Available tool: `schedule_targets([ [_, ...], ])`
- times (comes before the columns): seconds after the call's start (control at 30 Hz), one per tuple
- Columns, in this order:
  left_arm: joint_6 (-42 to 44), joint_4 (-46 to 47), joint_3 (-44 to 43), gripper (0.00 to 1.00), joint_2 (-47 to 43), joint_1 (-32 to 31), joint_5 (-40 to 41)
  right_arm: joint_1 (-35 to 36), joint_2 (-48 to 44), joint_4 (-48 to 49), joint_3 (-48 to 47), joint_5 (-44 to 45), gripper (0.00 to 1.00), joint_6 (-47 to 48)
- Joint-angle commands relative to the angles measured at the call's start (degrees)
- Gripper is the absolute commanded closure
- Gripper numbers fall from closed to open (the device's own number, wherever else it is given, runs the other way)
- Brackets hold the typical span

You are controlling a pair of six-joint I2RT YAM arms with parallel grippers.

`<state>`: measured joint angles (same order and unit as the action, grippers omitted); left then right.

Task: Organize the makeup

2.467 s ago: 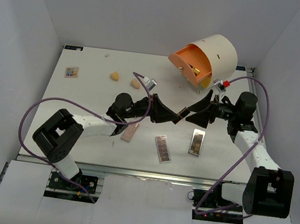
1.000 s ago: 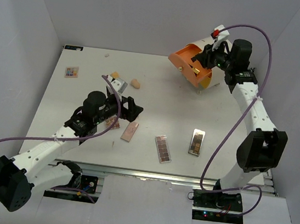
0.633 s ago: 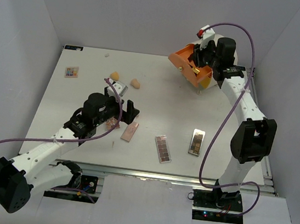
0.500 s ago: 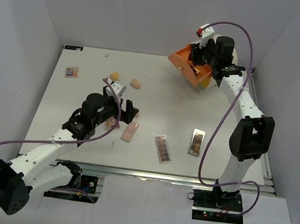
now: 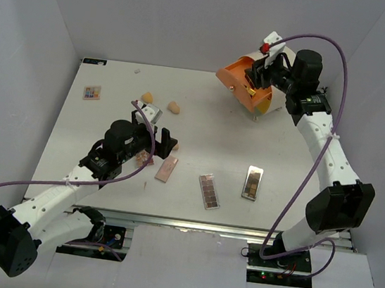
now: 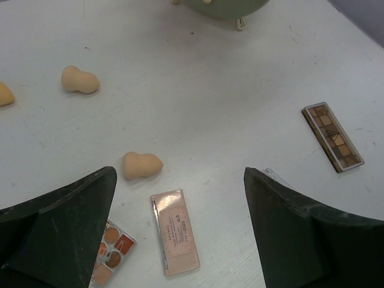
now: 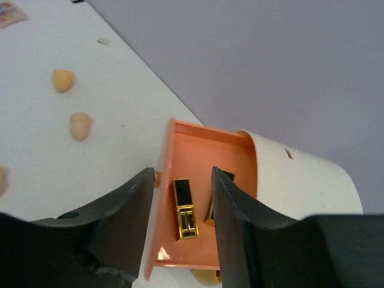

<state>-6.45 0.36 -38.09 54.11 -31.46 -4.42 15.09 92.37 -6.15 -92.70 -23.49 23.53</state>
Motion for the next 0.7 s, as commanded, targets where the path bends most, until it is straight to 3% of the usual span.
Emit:
schedule_targets([
  [0.0, -0.3, -0.1, -0.8, 0.02, -0.8, -0.1, -0.3, 2.0, 0.7, -11.8, -1.8, -18.2, 0.73, 6.1],
  [0.07, -0.2, -0.1, -0.9, 0.02, -1.1, -0.1, 0.2, 4.2, 1.9, -15.6, -2.1, -16.5, 0.90, 7.2],
  [0.3, 0.3, -1.9, -0.8, 0.02, -3.2, 0.0, 1.9, 11.8, 7.2, -19.6, -4.3, 2.2, 0.92, 5.1],
  [0.5, 0.7, -2.0, -0.8, 0.02, -4.3, 0.0, 2.5, 15.0, 13.6, -19.0, -7.7, 22.2, 0.85, 0.8],
  [0.67, 0.6, -2.1, -0.9, 0.02, -4.5, 0.0, 1.9, 16.5, 17.8, -13.7, -9.8, 40.7, 0.70, 0.1],
])
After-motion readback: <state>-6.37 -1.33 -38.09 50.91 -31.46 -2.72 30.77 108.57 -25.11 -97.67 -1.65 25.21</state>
